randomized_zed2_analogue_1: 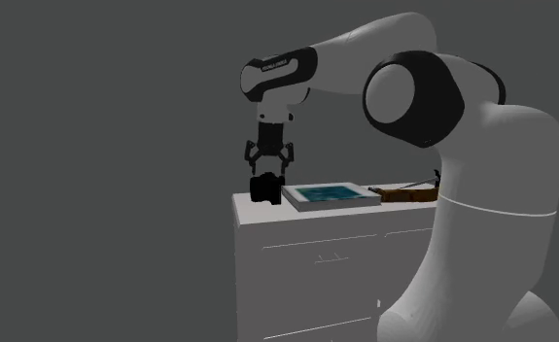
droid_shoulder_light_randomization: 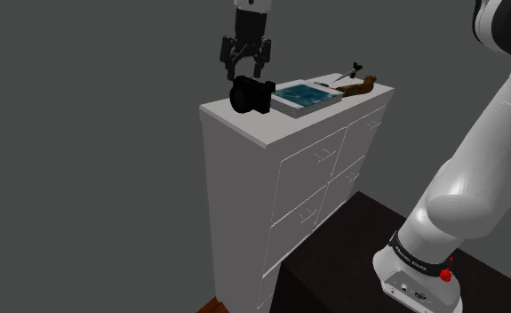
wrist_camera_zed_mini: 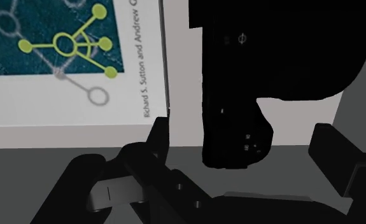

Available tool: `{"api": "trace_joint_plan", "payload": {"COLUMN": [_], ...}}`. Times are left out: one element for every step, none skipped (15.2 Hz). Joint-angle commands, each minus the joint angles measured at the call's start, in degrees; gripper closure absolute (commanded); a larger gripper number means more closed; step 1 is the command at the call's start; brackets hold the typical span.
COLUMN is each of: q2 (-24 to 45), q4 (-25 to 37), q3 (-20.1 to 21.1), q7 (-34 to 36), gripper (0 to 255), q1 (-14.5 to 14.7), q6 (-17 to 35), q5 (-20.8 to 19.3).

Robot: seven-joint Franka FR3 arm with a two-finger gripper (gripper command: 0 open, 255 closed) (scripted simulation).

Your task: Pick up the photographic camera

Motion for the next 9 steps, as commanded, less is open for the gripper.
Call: {"api": "trace_joint_plan", "payload": {"q2": [-0.28,-0.42,-0.51,-0.50,-0.46,-0.43,-0.42,-0.42,-0.44], "q4": [-1.89,-2.84,-3.39,-3.37,-3.34,-3.30,-3.27,-3.26,-3.28], "q3": [-0.02,-0.03,-0.03,-0.03,0.00,0.00,-0.01,-0.01,-0.01], "q7": [-0.09,-0.14,-0.17,-0.16,-0.10,-0.11,-0.11,-0.11,-0.12], "gripper": [0,0,0,0,255,255,255,255,255], "q1": [-0.02,-0.02,-0.03,-0.03,0.00,0.00,-0.01,0.00,-0.01], "q6": [1.66,2.46,2.92,2.92,2.93,2.91,2.90,2.89,2.89], "q5": [0.07,0.11,0.13,0.13,0.12,0.11,0.11,0.11,0.11]}}
